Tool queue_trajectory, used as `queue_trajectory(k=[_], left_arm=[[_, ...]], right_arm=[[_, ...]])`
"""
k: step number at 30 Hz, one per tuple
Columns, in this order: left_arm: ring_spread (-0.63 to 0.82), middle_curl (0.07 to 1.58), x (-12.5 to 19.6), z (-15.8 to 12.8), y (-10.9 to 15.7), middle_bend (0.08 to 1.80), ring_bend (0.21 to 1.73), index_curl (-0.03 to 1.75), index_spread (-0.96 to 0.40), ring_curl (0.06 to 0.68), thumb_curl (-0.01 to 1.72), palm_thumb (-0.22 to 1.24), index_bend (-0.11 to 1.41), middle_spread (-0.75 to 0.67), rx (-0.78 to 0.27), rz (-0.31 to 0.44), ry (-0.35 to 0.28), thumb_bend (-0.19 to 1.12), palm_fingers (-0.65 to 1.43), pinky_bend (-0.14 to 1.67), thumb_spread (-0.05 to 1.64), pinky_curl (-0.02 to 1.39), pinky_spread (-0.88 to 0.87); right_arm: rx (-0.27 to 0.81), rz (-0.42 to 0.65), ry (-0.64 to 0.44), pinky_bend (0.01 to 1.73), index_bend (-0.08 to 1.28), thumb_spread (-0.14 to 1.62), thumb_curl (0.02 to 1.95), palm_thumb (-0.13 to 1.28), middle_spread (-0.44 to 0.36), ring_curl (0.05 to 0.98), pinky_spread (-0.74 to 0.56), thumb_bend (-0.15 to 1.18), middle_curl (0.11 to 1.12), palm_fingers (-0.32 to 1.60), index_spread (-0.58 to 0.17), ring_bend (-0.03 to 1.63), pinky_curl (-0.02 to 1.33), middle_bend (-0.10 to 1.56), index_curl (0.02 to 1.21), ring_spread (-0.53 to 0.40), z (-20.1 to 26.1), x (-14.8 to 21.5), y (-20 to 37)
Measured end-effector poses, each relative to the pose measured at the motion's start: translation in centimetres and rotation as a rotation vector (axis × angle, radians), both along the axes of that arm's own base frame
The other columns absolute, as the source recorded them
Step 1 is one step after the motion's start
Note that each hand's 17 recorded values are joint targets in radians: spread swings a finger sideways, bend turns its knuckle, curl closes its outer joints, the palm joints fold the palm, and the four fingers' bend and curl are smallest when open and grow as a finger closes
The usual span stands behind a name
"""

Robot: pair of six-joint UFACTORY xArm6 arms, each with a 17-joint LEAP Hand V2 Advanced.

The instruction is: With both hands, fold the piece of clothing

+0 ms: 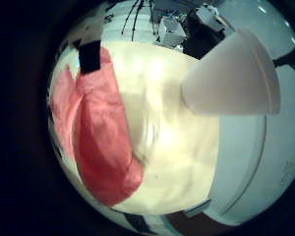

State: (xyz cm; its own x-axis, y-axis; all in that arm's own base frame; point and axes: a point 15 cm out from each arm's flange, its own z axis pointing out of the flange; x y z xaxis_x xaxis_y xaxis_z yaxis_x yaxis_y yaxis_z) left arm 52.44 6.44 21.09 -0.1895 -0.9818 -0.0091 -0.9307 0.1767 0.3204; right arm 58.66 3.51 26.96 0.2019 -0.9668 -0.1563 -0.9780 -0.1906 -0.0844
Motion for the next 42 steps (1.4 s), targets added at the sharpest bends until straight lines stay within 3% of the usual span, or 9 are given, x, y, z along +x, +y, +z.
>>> queue_trajectory(k=[3, 8, 17, 29, 33, 35, 37, 39, 42], left_arm=[[-0.61, 0.56, -0.1, 0.0, -0.2, 0.83, 0.73, 0.79, -0.66, 0.405, 0.64, 0.98, 0.31, -0.58, 0.000, -0.002, 0.003, -0.01, 1.11, 0.86, 1.19, 0.46, -0.77], [-0.61, 0.56, -0.1, 0.3, 0.0, 0.83, 0.72, 0.80, -0.66, 0.404, 0.64, 0.98, 0.31, -0.58, -0.001, 0.001, -0.002, -0.01, 1.11, 0.86, 1.19, 0.46, -0.77], [-0.61, 0.57, -0.1, 0.6, 0.2, 0.82, 0.72, 0.81, -0.66, 0.406, 0.64, 0.97, 0.30, -0.58, -0.003, 0.005, -0.005, -0.01, 1.11, 0.84, 1.20, 0.47, -0.77], [-0.60, 0.57, -0.6, 1.1, 0.2, 0.81, 0.71, 0.82, -0.67, 0.412, 0.64, 0.98, 0.28, -0.57, -0.004, 0.001, 0.004, -0.01, 1.10, 0.83, 1.20, 0.48, -0.78], [-0.60, 0.57, -0.5, 1.3, 0.3, 0.81, 0.70, 0.82, -0.67, 0.410, 0.65, 0.98, 0.28, -0.58, -0.003, 0.001, 0.000, -0.01, 1.10, 0.83, 1.20, 0.48, -0.78], [-0.60, 0.58, -0.5, 1.3, 0.2, 0.81, 0.70, 0.82, -0.67, 0.410, 0.65, 0.98, 0.28, -0.58, -0.003, 0.001, 0.000, -0.01, 1.11, 0.83, 1.20, 0.48, -0.78], [-0.60, 0.58, -0.5, 1.4, 0.2, 0.81, 0.70, 0.82, -0.67, 0.411, 0.65, 0.98, 0.28, -0.58, -0.002, 0.000, -0.001, -0.01, 1.11, 0.83, 1.20, 0.48, -0.78], [-0.60, 0.58, -0.5, 1.4, 0.2, 0.81, 0.70, 0.83, -0.67, 0.411, 0.65, 0.98, 0.27, -0.58, -0.005, 0.003, -0.003, -0.01, 1.11, 0.82, 1.20, 0.48, -0.78], [-0.60, 0.58, -0.5, 1.6, 0.3, 0.80, 0.70, 0.83, -0.67, 0.412, 0.64, 0.98, 0.27, -0.58, -0.004, 0.000, -0.005, -0.01, 1.11, 0.82, 1.21, 0.48, -0.78]], right_arm=[[-0.001, 0.064, 0.096, 0.56, 0.34, 1.05, 0.36, 0.53, -0.019, 0.369, -0.01, -0.04, 0.48, -0.02, -0.318, 0.71, 0.61, 0.62, 0.46, 0.001, -2.2, -1.0, 2.2], [-0.046, 0.156, 0.016, 0.48, 0.30, 1.00, 0.34, 0.46, -0.004, 0.321, 0.11, -0.04, 0.43, 0.07, -0.306, 0.64, 0.53, 0.54, 0.42, 0.036, -3.1, 1.0, 5.6], [-0.061, 0.205, 0.024, 0.38, 0.24, 0.97, 0.31, 0.36, -0.007, 0.278, 0.17, -0.03, 0.38, 0.22, -0.301, 0.59, 0.44, 0.46, 0.39, 0.011, -7.4, 1.8, 8.8], [-0.229, 0.239, 0.032, 0.27, 0.20, 0.99, 0.33, 0.44, 0.006, 0.240, 0.20, -0.02, 0.36, 0.44, -0.267, 0.58, 0.36, 0.45, 0.37, -0.008, -10.8, 2.5, 6.8], [-0.232, 0.246, 0.035, 0.19, 0.23, 1.00, 0.34, 0.50, -0.059, 0.258, 0.10, -0.01, 0.38, 0.77, -0.295, 0.75, 0.31, 0.55, 0.38, -0.135, -10.9, 2.4, 6.8], [-0.232, 0.248, 0.033, 0.30, 0.29, 1.00, 0.36, 0.58, -0.122, 0.285, -0.12, 0.00, 0.43, 1.25, -0.340, 0.83, 0.32, 0.68, 0.41, -0.228, -10.8, 2.4, 6.8], [-0.231, 0.251, 0.031, 0.39, 0.40, 1.00, 0.38, 0.64, -0.133, 0.331, -0.26, 0.01, 0.47, 1.44, -0.351, 0.88, 0.35, 0.77, 0.47, -0.252, -10.7, 2.5, 6.8], [-0.231, 0.252, 0.025, 0.52, 0.52, 0.99, 0.40, 0.71, -0.143, 0.380, -0.38, 0.02, 0.51, 1.51, -0.358, 0.97, 0.40, 0.87, 0.53, -0.257, -10.5, 2.6, 6.8], [-0.230, 0.249, 0.015, 0.75, 0.69, 0.98, 0.42, 0.79, -0.151, 0.432, -0.44, 0.02, 0.57, 1.48, -0.349, 1.07, 0.48, 0.98, 0.61, -0.254, -9.8, 2.6, 6.7]])
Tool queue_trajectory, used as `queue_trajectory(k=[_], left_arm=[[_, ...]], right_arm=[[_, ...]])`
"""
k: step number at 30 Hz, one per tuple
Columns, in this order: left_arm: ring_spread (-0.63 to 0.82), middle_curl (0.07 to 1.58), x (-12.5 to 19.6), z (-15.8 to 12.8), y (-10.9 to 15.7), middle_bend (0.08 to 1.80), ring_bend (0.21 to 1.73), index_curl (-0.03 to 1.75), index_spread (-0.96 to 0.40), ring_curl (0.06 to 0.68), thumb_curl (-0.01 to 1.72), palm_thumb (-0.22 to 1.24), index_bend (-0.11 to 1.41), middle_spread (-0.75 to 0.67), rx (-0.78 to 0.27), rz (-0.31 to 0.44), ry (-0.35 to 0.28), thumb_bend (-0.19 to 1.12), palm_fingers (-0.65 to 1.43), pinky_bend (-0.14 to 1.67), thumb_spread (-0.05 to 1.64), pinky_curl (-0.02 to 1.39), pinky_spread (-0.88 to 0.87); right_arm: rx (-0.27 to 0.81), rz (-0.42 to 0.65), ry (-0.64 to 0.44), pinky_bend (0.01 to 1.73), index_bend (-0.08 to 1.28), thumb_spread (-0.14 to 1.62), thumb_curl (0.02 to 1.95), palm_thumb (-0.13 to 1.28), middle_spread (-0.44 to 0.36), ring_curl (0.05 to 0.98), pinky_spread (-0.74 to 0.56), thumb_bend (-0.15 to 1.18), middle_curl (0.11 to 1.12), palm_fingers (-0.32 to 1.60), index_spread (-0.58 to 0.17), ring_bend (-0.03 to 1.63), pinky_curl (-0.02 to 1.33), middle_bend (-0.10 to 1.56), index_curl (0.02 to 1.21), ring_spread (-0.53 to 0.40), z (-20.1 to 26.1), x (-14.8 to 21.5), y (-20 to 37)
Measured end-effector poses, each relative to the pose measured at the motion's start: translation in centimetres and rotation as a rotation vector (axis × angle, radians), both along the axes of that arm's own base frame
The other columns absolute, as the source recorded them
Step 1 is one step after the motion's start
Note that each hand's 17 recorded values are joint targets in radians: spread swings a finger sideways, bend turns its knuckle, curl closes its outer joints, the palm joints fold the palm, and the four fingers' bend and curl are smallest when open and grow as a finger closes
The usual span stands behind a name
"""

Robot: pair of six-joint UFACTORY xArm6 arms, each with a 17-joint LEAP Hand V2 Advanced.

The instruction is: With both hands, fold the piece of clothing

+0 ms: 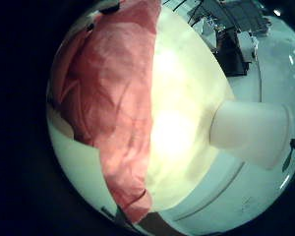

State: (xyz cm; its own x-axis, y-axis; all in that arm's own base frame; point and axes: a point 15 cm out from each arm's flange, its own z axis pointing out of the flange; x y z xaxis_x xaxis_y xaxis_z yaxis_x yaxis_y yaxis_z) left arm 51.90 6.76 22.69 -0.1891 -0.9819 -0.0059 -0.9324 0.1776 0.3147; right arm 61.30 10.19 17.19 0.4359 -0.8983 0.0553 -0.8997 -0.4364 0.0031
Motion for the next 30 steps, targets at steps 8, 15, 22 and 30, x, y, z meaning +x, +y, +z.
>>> queue_trajectory(k=[8, 15, 22, 30], left_arm=[[-0.60, 0.58, 0.0, 0.6, -0.1, 0.80, 0.70, 0.83, -0.68, 0.413, 0.64, 0.98, 0.27, -0.58, -0.003, -0.001, -0.011, -0.01, 1.11, 0.82, 1.21, 0.49, -0.78], [-0.60, 0.58, 0.3, 0.8, -0.6, 0.80, 0.70, 0.84, -0.68, 0.414, 0.64, 0.98, 0.27, -0.58, -0.012, 0.007, -0.025, -0.01, 1.11, 0.82, 1.21, 0.49, -0.79], [-0.60, 0.58, 3.2, 0.9, -2.0, 0.79, 0.70, 0.84, -0.68, 0.415, 0.64, 0.98, 0.27, -0.58, -0.036, 0.056, -0.138, -0.01, 1.10, 0.80, 1.21, 0.49, -0.78], [-0.60, 0.59, 6.5, 0.1, -3.5, 0.79, 0.68, 0.84, -0.68, 0.414, 0.64, 0.98, 0.27, -0.58, -0.026, 0.098, -0.244, -0.01, 1.10, 0.79, 1.22, 0.49, -0.78]], right_arm=[[0.018, -0.035, -0.086, 1.11, 0.97, 0.96, 0.52, 1.03, -0.155, 0.542, -0.38, 0.07, 0.69, 1.27, -0.307, 1.30, 0.65, 1.20, 0.76, -0.224, 5.7, 0.8, -2.5], [0.049, -0.050, -0.160, 1.21, 1.07, 1.00, 0.58, 1.09, -0.154, 0.592, -0.33, 0.05, 0.74, 1.18, -0.277, 1.37, 0.71, 1.28, 0.81, -0.210, 10.4, 1.0, -3.4], [0.092, -0.083, -0.162, 1.25, 1.09, 1.03, 0.62, 1.10, -0.156, 0.617, -0.30, 0.02, 0.77, 1.12, -0.263, 1.41, 0.74, 1.30, 0.83, -0.207, 10.0, 1.3, -3.0], [0.080, -0.101, -0.109, 1.26, 1.10, 1.06, 0.65, 1.09, -0.160, 0.634, -0.28, -0.01, 0.80, 1.09, -0.258, 1.41, 0.76, 1.29, 0.85, -0.209, 6.1, 1.5, -2.0]])
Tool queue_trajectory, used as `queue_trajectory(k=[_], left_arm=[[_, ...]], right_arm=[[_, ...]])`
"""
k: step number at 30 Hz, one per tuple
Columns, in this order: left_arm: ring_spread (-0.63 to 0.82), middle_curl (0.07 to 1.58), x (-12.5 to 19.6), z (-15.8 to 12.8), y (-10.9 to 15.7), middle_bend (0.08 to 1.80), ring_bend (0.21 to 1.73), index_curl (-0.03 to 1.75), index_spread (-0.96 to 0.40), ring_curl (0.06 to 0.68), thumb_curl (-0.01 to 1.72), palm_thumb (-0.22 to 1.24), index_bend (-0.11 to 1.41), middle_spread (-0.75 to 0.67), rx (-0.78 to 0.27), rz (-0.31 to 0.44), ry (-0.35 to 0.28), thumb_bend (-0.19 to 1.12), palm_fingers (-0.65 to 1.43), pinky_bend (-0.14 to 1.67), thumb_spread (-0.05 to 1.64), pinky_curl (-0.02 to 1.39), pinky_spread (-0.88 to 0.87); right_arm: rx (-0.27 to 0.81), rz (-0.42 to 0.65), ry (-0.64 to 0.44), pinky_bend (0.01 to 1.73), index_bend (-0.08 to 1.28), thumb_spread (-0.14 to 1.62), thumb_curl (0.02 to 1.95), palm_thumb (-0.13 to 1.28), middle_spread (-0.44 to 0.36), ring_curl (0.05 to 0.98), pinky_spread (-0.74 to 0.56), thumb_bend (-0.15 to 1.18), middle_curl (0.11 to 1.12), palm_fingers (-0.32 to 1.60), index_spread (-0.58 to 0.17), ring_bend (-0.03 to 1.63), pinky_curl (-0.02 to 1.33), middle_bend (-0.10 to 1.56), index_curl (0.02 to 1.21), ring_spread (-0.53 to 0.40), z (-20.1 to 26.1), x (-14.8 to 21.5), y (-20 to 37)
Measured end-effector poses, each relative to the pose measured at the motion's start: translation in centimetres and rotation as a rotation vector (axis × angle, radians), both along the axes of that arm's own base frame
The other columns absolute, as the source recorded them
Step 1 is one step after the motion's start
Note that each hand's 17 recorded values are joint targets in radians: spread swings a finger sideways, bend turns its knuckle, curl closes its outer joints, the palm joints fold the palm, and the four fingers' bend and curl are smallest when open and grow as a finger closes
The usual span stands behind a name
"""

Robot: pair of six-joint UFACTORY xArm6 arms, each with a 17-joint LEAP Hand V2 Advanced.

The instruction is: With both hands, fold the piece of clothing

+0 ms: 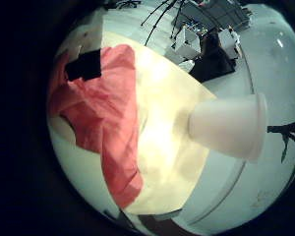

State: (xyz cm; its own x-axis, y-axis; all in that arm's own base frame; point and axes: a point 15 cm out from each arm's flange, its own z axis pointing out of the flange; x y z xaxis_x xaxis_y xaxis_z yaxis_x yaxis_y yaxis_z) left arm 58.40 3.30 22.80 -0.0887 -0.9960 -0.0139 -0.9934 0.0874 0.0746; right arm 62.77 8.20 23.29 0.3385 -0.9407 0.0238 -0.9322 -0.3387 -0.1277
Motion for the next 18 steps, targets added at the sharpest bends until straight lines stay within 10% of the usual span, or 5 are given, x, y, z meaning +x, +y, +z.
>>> queue_trajectory(k=[15, 18], left_arm=[[-0.60, 0.59, 0.8, -2.2, 0.5, 0.75, 0.68, 0.84, -0.65, 0.419, 0.68, 1.03, 0.19, -0.58, 0.065, 0.058, 0.000, 0.01, 1.04, 0.74, 1.25, 0.50, -0.77], [-0.56, 0.58, 0.8, -2.6, 1.0, 0.58, 0.72, 0.80, -0.58, 0.457, 0.68, 0.98, 0.11, -0.53, 0.090, 0.073, 0.004, -0.02, 0.68, 0.83, 1.24, 0.55, -0.75]], right_arm=[[-0.035, -0.157, -0.038, 1.24, 1.07, 1.10, 0.65, 1.02, -0.166, 0.653, -0.28, -0.03, 0.84, 1.07, -0.262, 1.39, 0.79, 1.26, 0.87, -0.214, -3.9, 2.4, -2.1], [-0.054, -0.201, -0.059, 1.22, 1.03, 1.13, 0.61, 0.97, -0.168, 0.650, -0.29, -0.03, 0.83, 1.05, -0.269, 1.38, 0.79, 1.23, 0.86, -0.218, -4.2, 3.0, -2.7]])
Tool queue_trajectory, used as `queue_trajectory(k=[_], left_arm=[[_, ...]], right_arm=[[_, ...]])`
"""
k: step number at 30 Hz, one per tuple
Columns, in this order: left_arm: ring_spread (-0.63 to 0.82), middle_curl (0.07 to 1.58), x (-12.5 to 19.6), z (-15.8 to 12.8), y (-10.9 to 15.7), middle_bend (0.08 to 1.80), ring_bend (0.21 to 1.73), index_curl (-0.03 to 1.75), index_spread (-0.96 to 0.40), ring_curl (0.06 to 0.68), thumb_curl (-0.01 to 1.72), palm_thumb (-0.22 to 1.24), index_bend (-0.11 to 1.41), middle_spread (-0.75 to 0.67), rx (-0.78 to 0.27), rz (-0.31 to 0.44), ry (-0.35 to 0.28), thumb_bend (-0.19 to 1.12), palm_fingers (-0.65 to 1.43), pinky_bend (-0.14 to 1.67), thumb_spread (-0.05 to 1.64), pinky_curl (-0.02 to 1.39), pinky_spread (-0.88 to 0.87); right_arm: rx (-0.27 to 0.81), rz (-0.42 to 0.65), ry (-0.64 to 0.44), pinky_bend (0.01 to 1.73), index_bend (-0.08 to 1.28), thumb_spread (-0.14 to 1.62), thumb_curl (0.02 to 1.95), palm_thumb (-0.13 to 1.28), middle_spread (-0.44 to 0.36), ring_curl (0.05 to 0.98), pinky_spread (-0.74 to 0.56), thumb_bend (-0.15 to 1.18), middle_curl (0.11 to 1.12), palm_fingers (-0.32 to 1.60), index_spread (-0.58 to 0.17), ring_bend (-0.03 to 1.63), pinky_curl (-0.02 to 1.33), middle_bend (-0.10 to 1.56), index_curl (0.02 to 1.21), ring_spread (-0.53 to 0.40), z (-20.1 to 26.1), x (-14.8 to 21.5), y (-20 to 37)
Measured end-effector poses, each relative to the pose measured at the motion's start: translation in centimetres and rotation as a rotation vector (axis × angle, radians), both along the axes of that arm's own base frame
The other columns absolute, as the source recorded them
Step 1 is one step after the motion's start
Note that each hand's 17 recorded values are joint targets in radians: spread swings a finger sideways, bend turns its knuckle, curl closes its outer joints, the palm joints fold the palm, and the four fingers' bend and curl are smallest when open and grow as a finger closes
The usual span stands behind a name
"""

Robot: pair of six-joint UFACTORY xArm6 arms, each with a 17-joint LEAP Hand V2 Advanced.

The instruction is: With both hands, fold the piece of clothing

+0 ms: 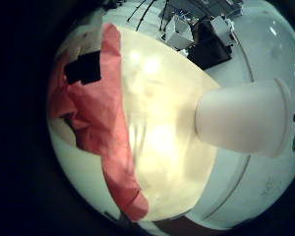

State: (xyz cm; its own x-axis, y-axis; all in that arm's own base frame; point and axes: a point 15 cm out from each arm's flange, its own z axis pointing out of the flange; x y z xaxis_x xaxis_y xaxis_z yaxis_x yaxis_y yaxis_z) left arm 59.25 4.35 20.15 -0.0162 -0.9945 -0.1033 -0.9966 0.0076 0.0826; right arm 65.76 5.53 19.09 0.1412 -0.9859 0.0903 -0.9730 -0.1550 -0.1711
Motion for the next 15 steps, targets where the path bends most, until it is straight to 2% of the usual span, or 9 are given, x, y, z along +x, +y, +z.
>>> queue_trajectory(k=[1, 2, 3, 6, 7, 10, 13, 15], left_arm=[[-0.51, 0.57, 0.0, -0.1, 0.2, 0.48, 0.73, 0.80, -0.53, 0.476, 0.67, 0.95, 0.13, -0.45, 0.007, 0.008, 0.001, -0.03, 0.51, 0.85, 1.23, 0.57, -0.73], [-0.39, 0.53, 0.0, -0.2, 0.5, 0.34, 0.68, 0.79, -0.45, 0.468, 0.65, 0.90, 0.15, -0.31, 0.016, 0.018, 0.002, -0.05, 0.21, 0.80, 1.21, 0.57, -0.64], [-0.29, 0.53, 0.0, -0.2, 0.7, 0.29, 0.66, 0.78, -0.39, 0.472, 0.64, 0.87, 0.17, -0.22, 0.022, 0.022, 0.002, -0.05, 0.10, 0.75, 1.19, 0.57, -0.55], [-0.01, 0.43, 0.1, -0.2, 1.3, 0.22, 0.57, 0.70, -0.20, 0.394, 0.59, 0.72, 0.15, 0.03, 0.024, 0.030, -0.004, -0.06, -0.05, 0.56, 1.15, 0.51, -0.23], [0.08, 0.41, 0.2, -0.1, 1.4, 0.21, 0.55, 0.67, -0.15, 0.373, 0.56, 0.68, 0.14, 0.09, 0.024, 0.031, -0.012, -0.06, -0.07, 0.52, 1.14, 0.48, -0.11], [0.29, 0.37, 0.5, 1.0, 1.8, 0.18, 0.49, 0.59, -0.05, 0.329, 0.51, 0.58, 0.13, 0.26, 0.023, 0.038, -0.039, -0.05, -0.11, 0.46, 1.13, 0.43, 0.19], [0.40, 0.34, 0.7, 2.6, 2.6, 0.17, 0.45, 0.53, 0.00, 0.304, 0.47, 0.53, 0.13, 0.34, 0.023, 0.044, -0.070, -0.04, -0.11, 0.43, 1.12, 0.39, 0.35], [0.44, 0.33, 0.2, 3.0, 3.0, 0.16, 0.43, 0.49, 0.02, 0.293, 0.44, 0.51, 0.13, 0.37, 0.022, 0.040, -0.068, -0.03, -0.10, 0.40, 1.12, 0.37, 0.42]], right_arm=[[-0.007, -0.008, -0.005, 1.21, 0.99, 1.14, 0.59, 0.95, -0.165, 0.644, -0.29, -0.03, 0.82, 1.03, -0.274, 1.36, 0.79, 1.22, 0.85, -0.223, 0.0, 0.1, -0.2], [-0.011, -0.017, -0.008, 1.20, 0.95, 1.15, 0.58, 0.94, -0.163, 0.638, -0.30, -0.03, 0.81, 1.01, -0.281, 1.36, 0.79, 1.20, 0.84, -0.228, 0.0, 0.2, -0.5], [-0.012, -0.029, -0.010, 1.19, 0.86, 1.17, 0.56, 0.92, -0.164, 0.630, -0.32, -0.03, 0.79, 0.93, -0.295, 1.35, 0.78, 1.16, 0.81, -0.238, 0.0, 0.2, -0.7], [-0.009, -0.053, -0.016, 1.17, 0.54, 1.23, 0.51, 0.88, -0.178, 0.619, -0.45, -0.02, 0.72, 0.45, -0.330, 1.35, 0.74, 0.95, 0.75, -0.268, 0.3, 0.4, -1.8], [-0.006, -0.059, -0.022, 1.15, 0.52, 1.24, 0.50, 0.88, -0.173, 0.605, -0.44, -0.02, 0.71, 0.38, -0.338, 1.31, 0.74, 0.92, 0.74, -0.265, 0.7, 0.4, -2.1], [0.000, -0.067, -0.059, 0.95, 0.54, 1.29, 0.46, 0.87, -0.154, 0.549, -0.28, -0.01, 0.66, 0.13, -0.368, 1.16, 0.69, 0.83, 0.68, -0.238, 2.8, 0.8, -2.6], [0.007, -0.065, -0.139, 0.83, 0.57, 1.33, 0.43, 0.86, -0.144, 0.463, -0.08, -0.01, 0.60, 0.07, -0.391, 0.99, 0.62, 0.75, 0.63, -0.184, 6.4, 1.6, -2.9], [0.007, -0.066, -0.175, 0.76, 0.59, 1.35, 0.41, 0.85, -0.133, 0.427, 0.03, -0.01, 0.58, 0.08, -0.392, 0.93, 0.58, 0.72, 0.62, -0.146, 8.8, 1.2, -3.4]])
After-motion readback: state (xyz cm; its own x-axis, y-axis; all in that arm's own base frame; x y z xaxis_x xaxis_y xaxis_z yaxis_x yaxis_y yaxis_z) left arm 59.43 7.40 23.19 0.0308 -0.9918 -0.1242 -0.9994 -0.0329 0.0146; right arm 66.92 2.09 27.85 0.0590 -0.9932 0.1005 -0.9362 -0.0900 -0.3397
